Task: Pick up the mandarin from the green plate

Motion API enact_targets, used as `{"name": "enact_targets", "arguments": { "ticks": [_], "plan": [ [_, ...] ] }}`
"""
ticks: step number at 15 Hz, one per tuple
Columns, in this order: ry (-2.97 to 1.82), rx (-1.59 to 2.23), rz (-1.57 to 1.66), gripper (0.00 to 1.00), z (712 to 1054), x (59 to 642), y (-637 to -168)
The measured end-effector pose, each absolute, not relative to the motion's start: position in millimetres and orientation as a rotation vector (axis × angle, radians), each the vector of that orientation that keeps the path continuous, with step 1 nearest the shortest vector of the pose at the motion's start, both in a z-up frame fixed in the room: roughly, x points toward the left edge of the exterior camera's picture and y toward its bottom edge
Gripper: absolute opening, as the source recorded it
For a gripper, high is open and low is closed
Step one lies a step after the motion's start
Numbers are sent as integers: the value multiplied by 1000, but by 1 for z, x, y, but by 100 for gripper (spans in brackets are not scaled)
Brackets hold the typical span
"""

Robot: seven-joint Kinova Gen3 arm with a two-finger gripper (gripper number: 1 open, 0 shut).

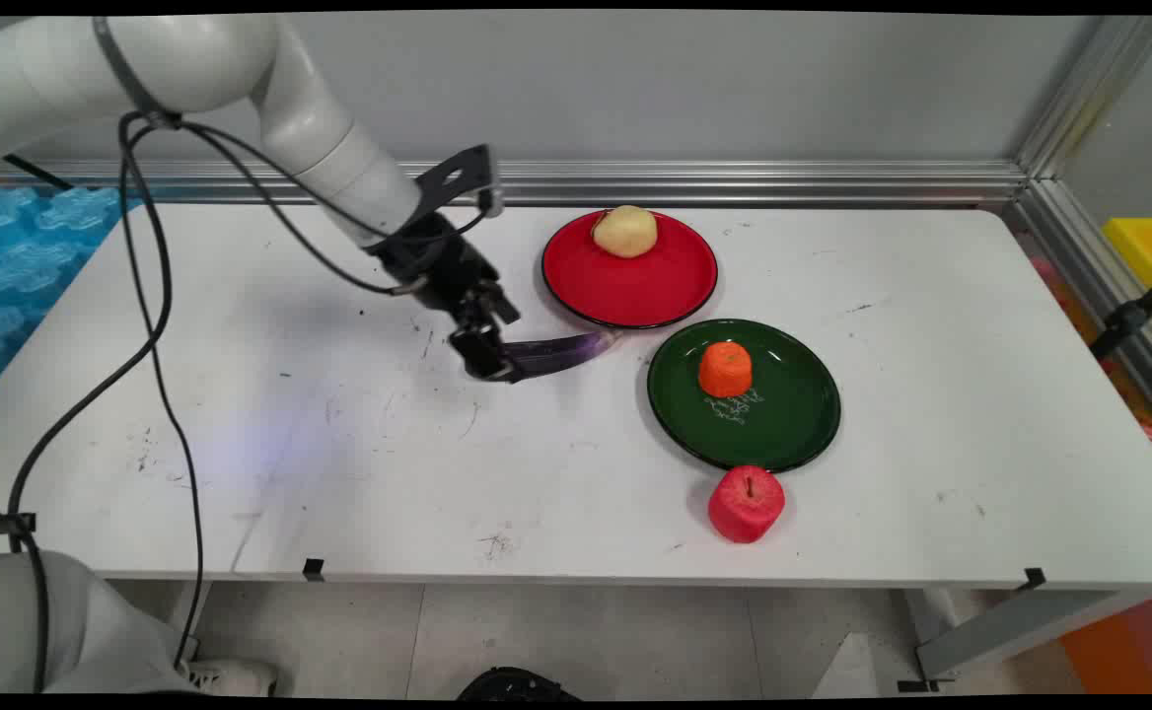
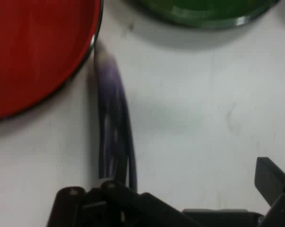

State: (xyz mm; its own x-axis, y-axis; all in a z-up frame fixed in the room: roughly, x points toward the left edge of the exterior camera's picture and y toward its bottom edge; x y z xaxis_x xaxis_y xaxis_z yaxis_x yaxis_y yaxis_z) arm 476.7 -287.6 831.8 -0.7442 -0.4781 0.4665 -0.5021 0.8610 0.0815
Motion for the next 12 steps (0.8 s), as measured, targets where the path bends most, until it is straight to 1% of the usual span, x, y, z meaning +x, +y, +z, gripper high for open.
{"name": "enact_targets", "arguments": {
  "ticks": [6,12],
  "plan": [
    [-2480,713,99,100,841,430,-307],
    [-2432,682,155,100,831,386,-321]
  ]
}}
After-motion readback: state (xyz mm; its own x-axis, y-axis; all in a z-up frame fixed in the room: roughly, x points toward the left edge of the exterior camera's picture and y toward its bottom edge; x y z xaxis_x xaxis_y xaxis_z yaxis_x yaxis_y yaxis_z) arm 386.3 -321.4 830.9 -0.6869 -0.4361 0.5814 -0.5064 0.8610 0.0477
